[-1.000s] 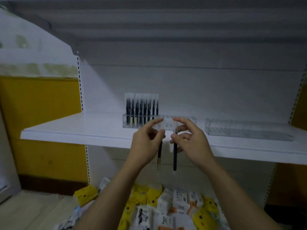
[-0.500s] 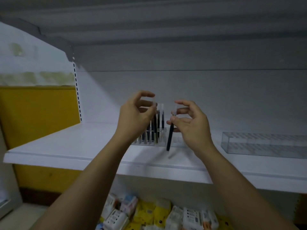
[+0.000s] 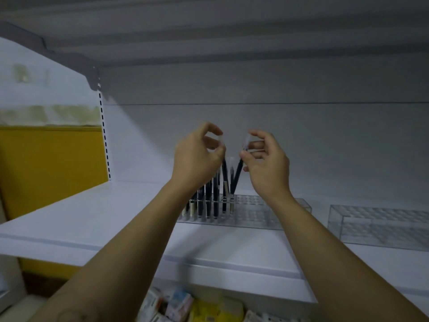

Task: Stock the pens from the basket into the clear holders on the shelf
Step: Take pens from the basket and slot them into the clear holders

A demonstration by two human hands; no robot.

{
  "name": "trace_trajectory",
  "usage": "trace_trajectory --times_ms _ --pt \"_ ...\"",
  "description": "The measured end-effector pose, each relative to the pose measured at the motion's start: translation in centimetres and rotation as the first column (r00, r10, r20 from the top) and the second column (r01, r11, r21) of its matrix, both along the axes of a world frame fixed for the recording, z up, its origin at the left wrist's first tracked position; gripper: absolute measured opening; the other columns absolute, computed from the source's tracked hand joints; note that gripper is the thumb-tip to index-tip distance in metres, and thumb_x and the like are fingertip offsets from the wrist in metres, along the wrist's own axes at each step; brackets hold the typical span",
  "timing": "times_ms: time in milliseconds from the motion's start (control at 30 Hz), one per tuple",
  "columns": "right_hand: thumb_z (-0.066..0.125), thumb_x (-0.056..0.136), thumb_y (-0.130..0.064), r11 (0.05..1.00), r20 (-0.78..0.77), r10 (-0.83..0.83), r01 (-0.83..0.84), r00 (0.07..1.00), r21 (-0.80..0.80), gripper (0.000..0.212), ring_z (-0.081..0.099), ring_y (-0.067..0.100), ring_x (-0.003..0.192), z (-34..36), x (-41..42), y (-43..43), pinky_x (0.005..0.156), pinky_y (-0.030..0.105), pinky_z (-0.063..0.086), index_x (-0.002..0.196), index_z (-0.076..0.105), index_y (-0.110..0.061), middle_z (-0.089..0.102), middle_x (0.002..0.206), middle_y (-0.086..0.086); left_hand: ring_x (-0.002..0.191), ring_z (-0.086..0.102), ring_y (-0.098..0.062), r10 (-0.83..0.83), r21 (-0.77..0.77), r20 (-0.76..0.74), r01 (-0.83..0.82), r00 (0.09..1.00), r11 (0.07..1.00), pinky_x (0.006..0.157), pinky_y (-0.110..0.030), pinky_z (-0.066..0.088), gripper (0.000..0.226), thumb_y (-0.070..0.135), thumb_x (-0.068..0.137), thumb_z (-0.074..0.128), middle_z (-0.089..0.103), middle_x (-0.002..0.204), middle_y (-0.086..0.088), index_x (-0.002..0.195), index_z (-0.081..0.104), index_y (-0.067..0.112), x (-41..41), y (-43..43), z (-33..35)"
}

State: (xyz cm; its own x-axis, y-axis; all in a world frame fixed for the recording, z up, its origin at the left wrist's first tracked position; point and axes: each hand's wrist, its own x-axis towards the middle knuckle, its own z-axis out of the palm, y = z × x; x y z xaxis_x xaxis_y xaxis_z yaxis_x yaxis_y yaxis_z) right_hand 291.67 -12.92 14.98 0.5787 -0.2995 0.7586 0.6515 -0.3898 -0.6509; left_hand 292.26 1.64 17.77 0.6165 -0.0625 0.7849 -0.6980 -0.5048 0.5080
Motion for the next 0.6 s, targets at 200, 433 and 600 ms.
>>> trace_trajectory --times_ms 200,433,600 --pt "0.069 0.087 -0.009 1.0 -0.042 0.001 -0.001 0.999 0.01 0.038 0.064 0.014 0.081 -0.4 1.1 -0.8 0.077 0.039 0.059 0.117 0.058 -0.029 0.059 0.092 -0.009 0.083 0.066 -0.009 0.047 0.048 -0.024 -0.046 0.999 0.998 0.091 -0.052 0.049 0.024 0.031 0.086 0.067 0.067 0.085 0.016 0.096 0.049 0.043 0.8 0.2 -0.1" --pt "0.068 0.088 -0.013 0.974 -0.163 -0.009 -0.029 0.987 -0.226 0.041 0.059 0.001 0.078 -2.0 0.9 -0.9 0.066 0.012 0.049 0.123 0.057 -0.032 0.06 0.094 -0.011 0.089 0.064 -0.011 0.044 0.197 -0.094 -0.025 0.995 0.98 0.096 -0.052 0.045 0.021 0.031 0.086 0.067 0.067 0.092 0.017 0.096 0.051 0.039 1.5 0.2 -0.1" --pt "0.055 0.095 -0.016 0.862 -0.162 -0.141 0.041 0.977 -0.505 0.06 0.056 0.006 0.09 -2.6 0.0 -1.1 0.078 0.022 0.047 0.142 0.032 -0.046 0.053 0.11 -0.01 0.125 0.042 -0.021 0.246 0.443 -0.099 -0.178 0.964 0.878 0.106 -0.048 0.026 0.02 0.036 0.088 0.061 0.056 0.126 0.008 0.107 0.055 0.035 2.6 -0.3 -0.6"
